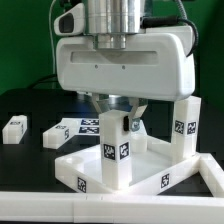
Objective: Assemble desk
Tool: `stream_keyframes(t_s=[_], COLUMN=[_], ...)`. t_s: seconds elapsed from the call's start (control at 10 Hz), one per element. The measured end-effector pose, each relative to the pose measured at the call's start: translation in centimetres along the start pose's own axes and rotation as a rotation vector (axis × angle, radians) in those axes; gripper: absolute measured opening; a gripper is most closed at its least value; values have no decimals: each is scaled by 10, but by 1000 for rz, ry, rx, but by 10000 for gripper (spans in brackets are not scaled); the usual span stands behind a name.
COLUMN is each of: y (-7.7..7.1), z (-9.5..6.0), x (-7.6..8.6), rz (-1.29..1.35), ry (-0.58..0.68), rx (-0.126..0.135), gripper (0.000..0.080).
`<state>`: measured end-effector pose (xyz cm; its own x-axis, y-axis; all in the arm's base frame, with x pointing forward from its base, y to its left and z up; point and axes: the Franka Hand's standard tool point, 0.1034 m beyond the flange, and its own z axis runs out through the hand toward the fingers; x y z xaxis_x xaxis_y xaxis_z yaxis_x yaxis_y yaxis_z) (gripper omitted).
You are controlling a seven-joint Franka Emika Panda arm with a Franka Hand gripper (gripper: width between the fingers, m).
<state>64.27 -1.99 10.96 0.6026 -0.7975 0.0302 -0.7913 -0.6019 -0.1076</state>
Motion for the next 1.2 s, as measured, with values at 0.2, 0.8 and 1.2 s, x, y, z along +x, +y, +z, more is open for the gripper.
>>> stream_keyframes(t_s=[0.2,0.8,1.2], y=[-2,-1,-4], z=[0,1,1], x=[-2,-2,-3], rz=[90,-226,-665], ry=[-1,-1,4], rx=[0,-3,-12], gripper=[290,639,648])
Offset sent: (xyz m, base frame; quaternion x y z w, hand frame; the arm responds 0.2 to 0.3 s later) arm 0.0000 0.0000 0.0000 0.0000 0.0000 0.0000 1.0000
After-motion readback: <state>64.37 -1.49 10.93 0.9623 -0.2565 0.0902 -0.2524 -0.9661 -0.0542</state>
